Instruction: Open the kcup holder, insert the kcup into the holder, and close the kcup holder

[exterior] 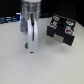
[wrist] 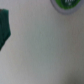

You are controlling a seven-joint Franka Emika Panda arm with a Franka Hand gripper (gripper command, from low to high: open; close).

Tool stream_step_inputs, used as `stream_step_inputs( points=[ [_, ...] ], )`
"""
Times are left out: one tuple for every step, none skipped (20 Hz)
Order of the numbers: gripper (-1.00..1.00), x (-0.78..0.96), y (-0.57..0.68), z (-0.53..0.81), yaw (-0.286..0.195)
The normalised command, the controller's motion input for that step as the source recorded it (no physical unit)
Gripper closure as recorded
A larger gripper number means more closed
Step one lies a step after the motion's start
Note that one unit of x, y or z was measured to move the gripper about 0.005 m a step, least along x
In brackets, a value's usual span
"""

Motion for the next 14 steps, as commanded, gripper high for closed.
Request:
stream_step_inputs(
  points=[
    [-1.00,-0.10,-0.33,-0.38,-0.306],
    [-1.00,0.00,0.01,0.00,0.000],
    [-1.00,0.00,0.08,0.00,0.000],
    [-1.00,-0.03,0.16,0.00,0.000],
    [-1.00,-0.07,0.21,0.00,0.000],
    [-1.00,-0.14,0.22,0.00,0.000],
    [-1.00,-0.29,0.24,0.00,0.000],
    [-1.00,-0.37,0.24,0.00,-0.004],
    [-1.00,-0.45,0.24,0.00,-0.016],
    [-1.00,-0.48,0.22,0.00,-0.021],
    [-1.00,-0.49,0.20,0.00,-0.026],
    [-1.00,-0.50,0.16,0.00,-0.033],
    [-1.00,-0.39,0.05,-0.02,-0.035],
    [-1.00,-0.08,0.00,0.00,-0.001]
  ],
)
